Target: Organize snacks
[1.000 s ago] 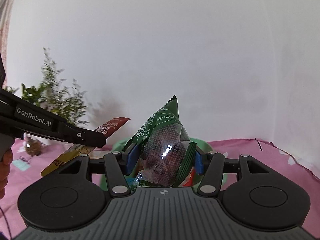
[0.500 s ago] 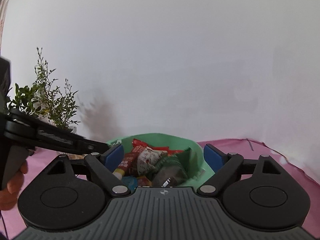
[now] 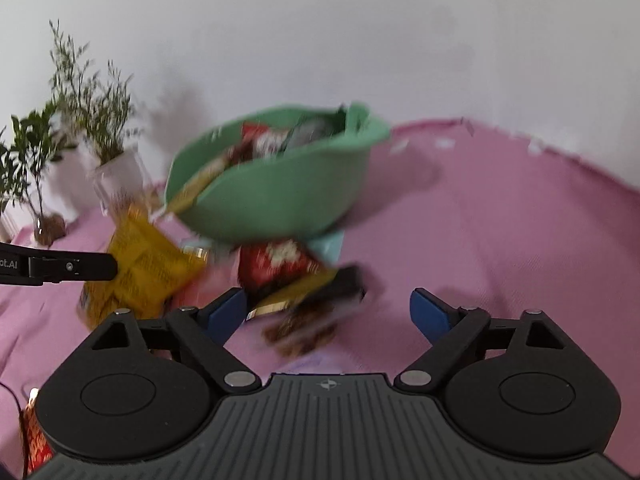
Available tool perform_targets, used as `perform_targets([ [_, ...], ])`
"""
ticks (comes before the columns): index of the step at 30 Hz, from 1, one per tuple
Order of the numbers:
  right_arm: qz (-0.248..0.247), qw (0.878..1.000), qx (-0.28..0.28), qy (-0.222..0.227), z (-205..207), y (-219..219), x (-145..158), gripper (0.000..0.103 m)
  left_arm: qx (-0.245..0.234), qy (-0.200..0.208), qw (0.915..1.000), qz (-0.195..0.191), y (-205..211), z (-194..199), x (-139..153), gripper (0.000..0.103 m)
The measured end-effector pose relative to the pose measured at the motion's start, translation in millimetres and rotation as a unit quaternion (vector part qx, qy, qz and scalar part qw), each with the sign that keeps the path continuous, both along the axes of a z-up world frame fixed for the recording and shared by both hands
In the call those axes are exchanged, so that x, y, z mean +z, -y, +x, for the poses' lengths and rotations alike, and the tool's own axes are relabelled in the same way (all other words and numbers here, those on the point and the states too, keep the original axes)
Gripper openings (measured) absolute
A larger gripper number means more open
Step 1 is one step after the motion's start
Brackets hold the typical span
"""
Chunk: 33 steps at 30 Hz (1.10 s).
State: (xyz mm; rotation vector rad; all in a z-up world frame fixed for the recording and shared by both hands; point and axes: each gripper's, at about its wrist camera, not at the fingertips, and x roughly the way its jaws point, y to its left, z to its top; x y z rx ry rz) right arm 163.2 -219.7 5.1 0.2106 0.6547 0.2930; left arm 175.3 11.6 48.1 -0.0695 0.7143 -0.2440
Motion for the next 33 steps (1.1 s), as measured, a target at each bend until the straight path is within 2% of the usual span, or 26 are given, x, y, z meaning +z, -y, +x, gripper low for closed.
perform_targets([
  [1, 0.003, 1.0, 0.004, -0.003, 0, -2, -2, 0.084, -0.006, 0.001, 1.0, 0.005, 3, -1, -2, 0.103],
  [3, 0.003, 1.0, 0.009, -0.01, 3, -6, -6, 0.073, -0.018, 0.006, 0.9996, 0.019, 11, -3, -4, 0.103],
  [4, -0.001, 1.0, 0.009, -0.006, 4, -8, -8, 0.064, -0.022, 0.01, 0.9993, 0.029, 15, -4, -6, 0.103],
  [7, -0.003, 1.0, 0.012, -0.002, 5, -12, -8, 0.048, -0.038, 0.019, 0.9976, 0.054, 27, -5, -9, 0.103],
  [12, 0.001, 1.0, 0.023, -0.003, -7, -13, -5, 0.046, -0.057, 0.01, 0.9939, 0.094, 43, -6, -25, 0.103],
  [13, 0.002, 1.0, 0.026, -0.001, -12, -12, -5, 0.037, -0.058, 0.011, 0.993, 0.103, 45, -8, -28, 0.103],
  [18, 0.002, 0.999, 0.048, 0.007, -39, -14, -3, 0.037, -0.062, 0.023, 0.991, 0.116, 48, -31, -33, 0.103],
  [27, -0.001, 0.997, 0.079, 0.021, -93, -22, 0, 0.036, -0.026, 0.022, 0.9964, 0.077, 25, -85, -32, 0.103],
  [33, 0.019, 0.997, 0.077, 0.02, -114, -20, 0, 0.034, 0.009, 0.024, 0.9984, 0.051, 3, -111, -24, 0.103],
])
